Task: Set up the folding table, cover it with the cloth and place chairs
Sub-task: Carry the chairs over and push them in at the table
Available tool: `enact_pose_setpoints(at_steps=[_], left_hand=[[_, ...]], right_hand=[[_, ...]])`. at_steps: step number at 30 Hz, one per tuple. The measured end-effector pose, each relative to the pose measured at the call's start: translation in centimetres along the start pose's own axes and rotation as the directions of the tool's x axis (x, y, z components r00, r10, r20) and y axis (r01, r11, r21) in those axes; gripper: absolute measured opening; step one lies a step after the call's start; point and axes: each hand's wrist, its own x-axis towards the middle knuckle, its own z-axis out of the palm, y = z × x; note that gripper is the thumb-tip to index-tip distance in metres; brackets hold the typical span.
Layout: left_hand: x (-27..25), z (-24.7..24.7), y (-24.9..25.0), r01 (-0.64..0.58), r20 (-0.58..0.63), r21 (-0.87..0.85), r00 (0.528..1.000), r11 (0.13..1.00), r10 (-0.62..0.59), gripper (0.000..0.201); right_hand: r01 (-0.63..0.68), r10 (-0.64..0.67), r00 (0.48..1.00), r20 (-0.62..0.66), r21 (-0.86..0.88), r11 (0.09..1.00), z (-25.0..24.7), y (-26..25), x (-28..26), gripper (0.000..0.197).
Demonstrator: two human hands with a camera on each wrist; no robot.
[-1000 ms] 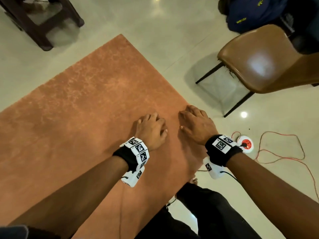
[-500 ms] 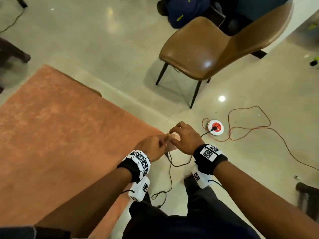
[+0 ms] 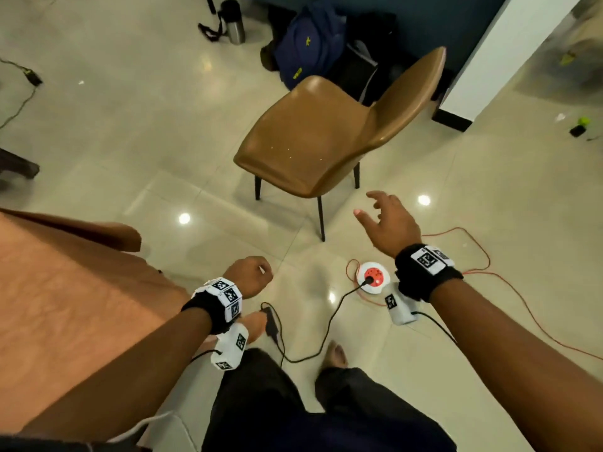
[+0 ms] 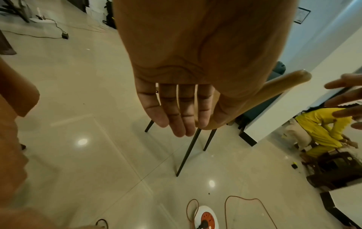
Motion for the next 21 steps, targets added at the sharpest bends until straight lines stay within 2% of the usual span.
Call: enact_pose_setpoints(at_steps=[4, 7, 10, 13, 17, 21], left_hand=[[3.6, -1.7, 3.1, -0.003, -0.019, -0.041, 1.000, 0.999, 0.002, 0.011], [7.3, -2.8, 4.2, 0.002, -0.013, -0.041, 1.000, 0.999, -0.003, 0.009], [12.3, -4.2, 4.2, 0.003, 0.006, -0.043, 1.000, 0.999, -0.003, 0.008], [17.9, -5.9, 3.4, 0.015, 0.016, -0.040, 1.000, 0.999, -0.014, 0.019], [25.7, -8.3, 1.4, 0.065, -0.006, -0.067, 0.998, 0.996, -0.066, 0.039], [31.2, -9.9, -0.2, 0.184, -0.027, -0.129, 0.982, 0.974, -0.189, 0.055]], right_hand=[[-0.152, 0.170, 0.981, -0.099, 0.164, 0.975, -4.6, 0.2, 5.4, 0.075], [-0.261, 0.288, 0.957, -0.042, 0.310, 0.914, -5.7, 1.0, 8.8, 0.086], [-0.356, 0.390, 0.919, 0.051, 0.526, 0.772, -5.7, 1.1, 11.6, 0.096], [-0.404, 0.425, 0.896, 0.130, 0.635, 0.658, -5.7, 0.3, 14.0, 0.085], [-0.441, 0.467, 0.871, 0.153, 0.660, 0.608, -5.2, -1.4, 17.4, 0.060], [-0.486, 0.567, 0.808, 0.158, 0.722, 0.492, -4.1, -1.7, 19.6, 0.045]])
